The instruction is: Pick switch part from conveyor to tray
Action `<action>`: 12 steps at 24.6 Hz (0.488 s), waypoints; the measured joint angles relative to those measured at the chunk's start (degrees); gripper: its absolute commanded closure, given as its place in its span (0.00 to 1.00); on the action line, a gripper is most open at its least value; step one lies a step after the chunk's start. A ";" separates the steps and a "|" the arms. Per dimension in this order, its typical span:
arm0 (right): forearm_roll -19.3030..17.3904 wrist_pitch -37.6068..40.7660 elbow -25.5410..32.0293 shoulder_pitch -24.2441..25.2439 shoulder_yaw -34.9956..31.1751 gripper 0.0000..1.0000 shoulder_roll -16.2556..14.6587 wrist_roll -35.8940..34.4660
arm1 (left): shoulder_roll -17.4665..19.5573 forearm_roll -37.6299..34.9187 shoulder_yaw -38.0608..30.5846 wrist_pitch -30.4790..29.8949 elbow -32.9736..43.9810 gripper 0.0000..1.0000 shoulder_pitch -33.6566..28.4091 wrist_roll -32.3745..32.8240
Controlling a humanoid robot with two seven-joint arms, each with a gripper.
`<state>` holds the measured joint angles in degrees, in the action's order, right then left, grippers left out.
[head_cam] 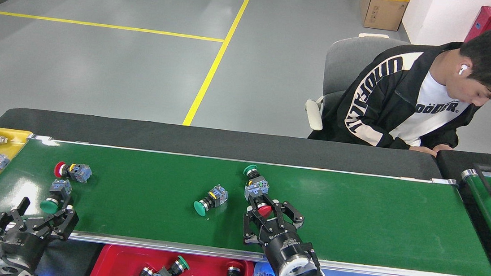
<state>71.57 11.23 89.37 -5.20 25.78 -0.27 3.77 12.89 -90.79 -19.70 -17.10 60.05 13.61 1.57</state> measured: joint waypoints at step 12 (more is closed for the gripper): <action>-0.26 12.03 3.58 5.19 3.36 0.02 3.87 3.13 | 2.53 3.53 2.90 -3.81 -8.83 0.95 5.15 -2.33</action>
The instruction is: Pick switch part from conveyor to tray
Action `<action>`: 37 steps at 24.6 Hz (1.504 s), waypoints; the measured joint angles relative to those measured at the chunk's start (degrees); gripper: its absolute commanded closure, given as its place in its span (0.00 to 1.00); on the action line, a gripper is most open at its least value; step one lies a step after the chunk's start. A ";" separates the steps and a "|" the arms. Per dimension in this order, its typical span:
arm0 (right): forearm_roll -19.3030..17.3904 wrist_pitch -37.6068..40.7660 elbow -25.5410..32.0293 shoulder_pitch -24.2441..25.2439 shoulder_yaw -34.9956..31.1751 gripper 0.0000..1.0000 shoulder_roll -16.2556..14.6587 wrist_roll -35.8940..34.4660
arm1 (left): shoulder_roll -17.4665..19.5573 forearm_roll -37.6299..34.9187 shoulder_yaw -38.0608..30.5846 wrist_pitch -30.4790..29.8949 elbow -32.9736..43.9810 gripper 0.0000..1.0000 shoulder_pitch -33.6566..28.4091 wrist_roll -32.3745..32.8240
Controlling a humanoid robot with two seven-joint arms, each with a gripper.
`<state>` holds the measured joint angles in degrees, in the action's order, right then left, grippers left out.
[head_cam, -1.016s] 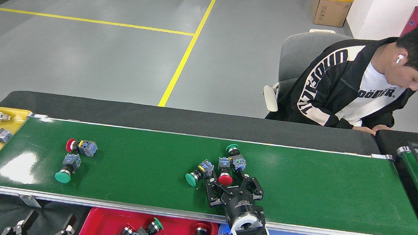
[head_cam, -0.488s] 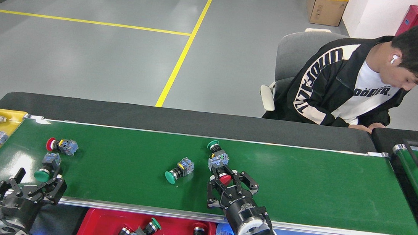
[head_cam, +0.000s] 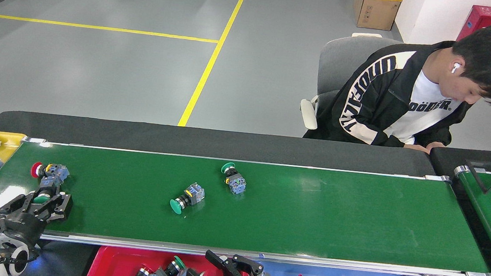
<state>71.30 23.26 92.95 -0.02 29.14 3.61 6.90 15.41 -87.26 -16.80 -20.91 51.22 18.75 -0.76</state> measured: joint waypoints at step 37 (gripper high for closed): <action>-3.09 -12.51 7.59 17.84 -39.82 0.01 -7.33 -7.93 | -21.23 6.26 -13.40 -12.37 49.33 0.00 -37.44 4.65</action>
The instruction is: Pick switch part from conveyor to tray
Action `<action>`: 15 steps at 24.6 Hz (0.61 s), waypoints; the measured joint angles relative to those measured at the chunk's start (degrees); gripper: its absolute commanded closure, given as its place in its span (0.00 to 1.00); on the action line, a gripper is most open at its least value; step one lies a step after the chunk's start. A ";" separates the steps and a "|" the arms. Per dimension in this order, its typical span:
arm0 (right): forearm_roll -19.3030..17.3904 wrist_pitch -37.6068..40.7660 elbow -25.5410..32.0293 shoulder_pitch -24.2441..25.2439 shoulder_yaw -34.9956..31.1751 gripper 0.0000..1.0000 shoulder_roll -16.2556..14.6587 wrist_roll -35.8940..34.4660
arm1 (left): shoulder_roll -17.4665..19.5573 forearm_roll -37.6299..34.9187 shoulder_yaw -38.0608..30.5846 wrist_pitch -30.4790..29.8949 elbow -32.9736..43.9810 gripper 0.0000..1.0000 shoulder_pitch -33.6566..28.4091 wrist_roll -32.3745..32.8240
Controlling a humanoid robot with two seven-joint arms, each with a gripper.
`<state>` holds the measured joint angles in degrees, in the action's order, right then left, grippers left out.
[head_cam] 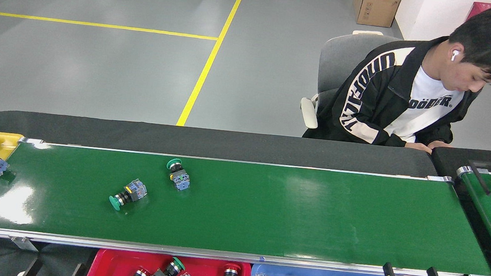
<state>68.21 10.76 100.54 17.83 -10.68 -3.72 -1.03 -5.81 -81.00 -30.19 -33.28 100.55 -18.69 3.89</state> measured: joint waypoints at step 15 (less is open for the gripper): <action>-0.17 0.04 -0.15 0.08 -1.20 0.01 0.91 -0.10 | 8.95 -11.34 6.22 9.72 -27.70 0.00 26.50 -0.83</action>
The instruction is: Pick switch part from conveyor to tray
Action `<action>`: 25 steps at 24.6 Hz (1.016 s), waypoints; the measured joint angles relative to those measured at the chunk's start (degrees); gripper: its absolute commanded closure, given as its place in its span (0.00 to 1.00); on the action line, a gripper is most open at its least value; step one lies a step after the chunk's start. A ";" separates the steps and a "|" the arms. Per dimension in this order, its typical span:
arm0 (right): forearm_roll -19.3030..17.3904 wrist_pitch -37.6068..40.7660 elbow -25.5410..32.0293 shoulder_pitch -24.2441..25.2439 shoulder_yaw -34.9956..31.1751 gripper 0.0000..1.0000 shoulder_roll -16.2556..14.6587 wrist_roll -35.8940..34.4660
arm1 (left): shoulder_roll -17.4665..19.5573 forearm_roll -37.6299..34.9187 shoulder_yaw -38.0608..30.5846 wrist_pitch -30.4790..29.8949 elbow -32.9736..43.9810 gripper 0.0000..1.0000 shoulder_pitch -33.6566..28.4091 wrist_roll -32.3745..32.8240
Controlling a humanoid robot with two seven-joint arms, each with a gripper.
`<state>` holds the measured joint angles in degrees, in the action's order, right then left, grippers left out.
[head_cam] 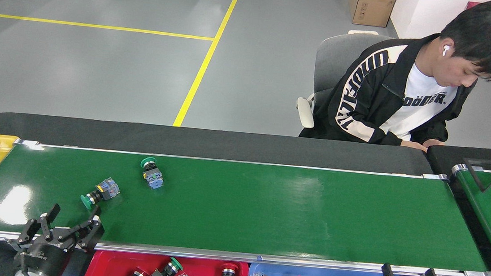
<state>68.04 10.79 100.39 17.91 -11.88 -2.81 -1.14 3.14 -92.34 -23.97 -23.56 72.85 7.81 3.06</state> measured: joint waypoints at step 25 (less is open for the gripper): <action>-0.04 0.55 -0.75 0.40 -0.78 0.01 0.00 -0.02 | 7.70 12.86 10.67 -2.58 20.96 0.95 -22.01 -5.56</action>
<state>68.01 11.35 99.64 18.30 -12.67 -2.82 -1.15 10.84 -79.48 -13.30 -26.14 93.81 -14.20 -2.50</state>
